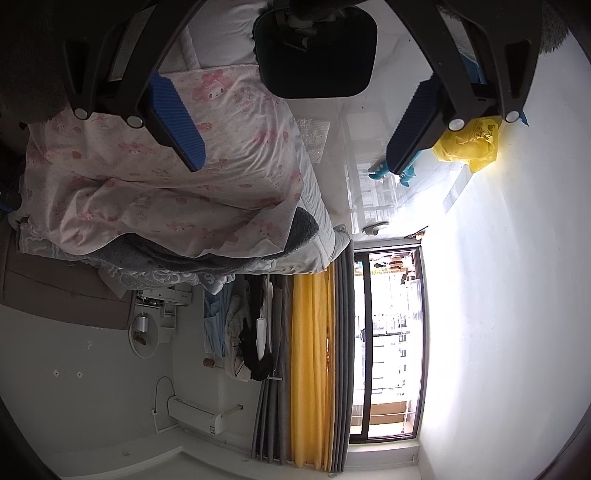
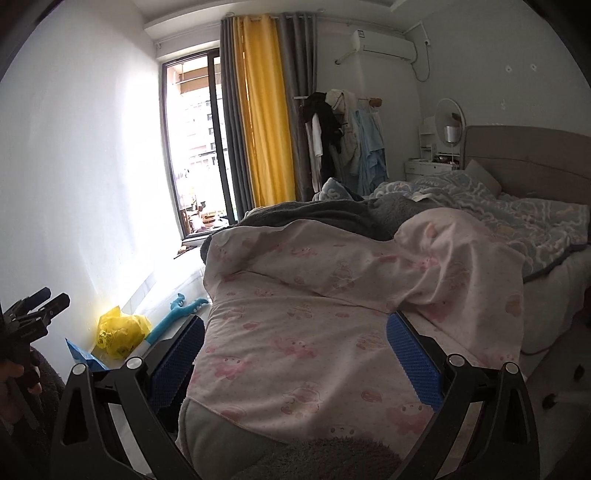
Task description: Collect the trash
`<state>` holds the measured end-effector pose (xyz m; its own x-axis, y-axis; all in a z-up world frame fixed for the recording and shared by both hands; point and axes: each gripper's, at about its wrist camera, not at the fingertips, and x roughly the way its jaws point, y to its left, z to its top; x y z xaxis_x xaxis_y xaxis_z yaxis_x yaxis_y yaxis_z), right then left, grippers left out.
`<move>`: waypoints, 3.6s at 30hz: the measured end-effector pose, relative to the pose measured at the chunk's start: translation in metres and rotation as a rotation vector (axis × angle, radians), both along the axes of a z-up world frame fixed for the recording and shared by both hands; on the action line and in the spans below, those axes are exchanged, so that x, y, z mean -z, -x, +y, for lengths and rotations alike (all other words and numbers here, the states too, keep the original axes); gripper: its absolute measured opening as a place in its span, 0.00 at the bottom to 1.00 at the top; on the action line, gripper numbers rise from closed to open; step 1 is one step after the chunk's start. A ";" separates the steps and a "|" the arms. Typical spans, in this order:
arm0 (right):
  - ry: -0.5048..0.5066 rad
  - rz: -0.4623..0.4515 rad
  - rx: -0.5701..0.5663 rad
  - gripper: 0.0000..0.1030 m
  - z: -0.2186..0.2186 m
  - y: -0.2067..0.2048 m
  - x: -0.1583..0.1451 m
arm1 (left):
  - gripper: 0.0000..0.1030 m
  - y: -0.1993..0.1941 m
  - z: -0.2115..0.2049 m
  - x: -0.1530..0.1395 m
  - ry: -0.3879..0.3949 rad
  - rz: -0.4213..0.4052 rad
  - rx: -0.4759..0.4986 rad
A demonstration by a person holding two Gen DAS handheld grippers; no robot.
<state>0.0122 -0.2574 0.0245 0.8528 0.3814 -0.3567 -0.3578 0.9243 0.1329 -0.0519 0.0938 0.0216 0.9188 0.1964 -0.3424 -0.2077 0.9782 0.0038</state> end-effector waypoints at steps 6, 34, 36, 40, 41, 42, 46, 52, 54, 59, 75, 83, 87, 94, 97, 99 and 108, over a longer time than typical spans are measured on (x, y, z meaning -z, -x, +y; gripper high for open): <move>0.008 0.000 -0.031 0.97 0.003 0.001 0.009 | 0.97 0.006 -0.011 0.013 -0.028 0.027 -0.010; 0.001 -0.028 -0.136 0.97 0.010 0.013 0.009 | 0.97 0.003 -0.016 0.017 -0.026 0.013 -0.007; 0.008 -0.028 -0.139 0.97 0.011 0.012 0.009 | 0.97 0.002 -0.015 0.017 -0.021 0.015 -0.008; 0.020 -0.028 -0.150 0.97 0.012 0.012 0.009 | 0.97 0.002 -0.014 0.017 -0.019 0.016 -0.007; 0.022 -0.029 -0.151 0.97 0.013 0.012 0.009 | 0.97 0.003 -0.014 0.017 -0.020 0.015 -0.007; 0.021 -0.029 -0.150 0.97 0.013 0.013 0.009 | 0.97 0.002 -0.014 0.017 -0.021 0.015 -0.007; 0.018 -0.028 -0.150 0.97 0.013 0.012 0.009 | 0.97 0.003 -0.014 0.017 -0.019 0.015 -0.007; 0.017 -0.028 -0.152 0.97 0.012 0.011 0.009 | 0.97 0.003 -0.014 0.017 -0.019 0.015 -0.007; 0.018 -0.027 -0.152 0.97 0.012 0.011 0.009 | 0.97 0.002 -0.014 0.017 -0.019 0.015 -0.007; 0.018 -0.028 -0.151 0.97 0.012 0.012 0.009 | 0.97 0.003 -0.014 0.017 -0.020 0.015 -0.007; 0.017 -0.026 -0.151 0.97 0.012 0.011 0.008 | 0.97 0.002 -0.018 0.018 -0.019 0.019 -0.002; 0.017 -0.026 -0.151 0.97 0.012 0.011 0.008 | 0.97 0.002 -0.021 0.018 -0.019 0.019 -0.002; 0.017 -0.025 -0.150 0.97 0.012 0.011 0.008 | 0.97 0.002 -0.020 0.018 -0.019 0.020 -0.001; 0.017 -0.026 -0.150 0.97 0.012 0.011 0.008 | 0.97 0.001 -0.021 0.018 -0.019 0.021 -0.002; 0.017 -0.025 -0.150 0.97 0.012 0.011 0.008 | 0.97 0.001 -0.022 0.019 -0.019 0.024 -0.003; 0.018 -0.025 -0.150 0.97 0.012 0.011 0.008 | 0.97 0.001 -0.023 0.019 -0.018 0.026 -0.004; 0.018 -0.025 -0.150 0.97 0.012 0.011 0.008 | 0.97 0.000 -0.021 0.020 -0.016 0.026 0.004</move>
<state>0.0008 -0.2452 0.0170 0.7954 0.4990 -0.3440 -0.4949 0.8624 0.1064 -0.0524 0.0723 0.0013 0.9102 0.1986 -0.3635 -0.2036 0.9787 0.0249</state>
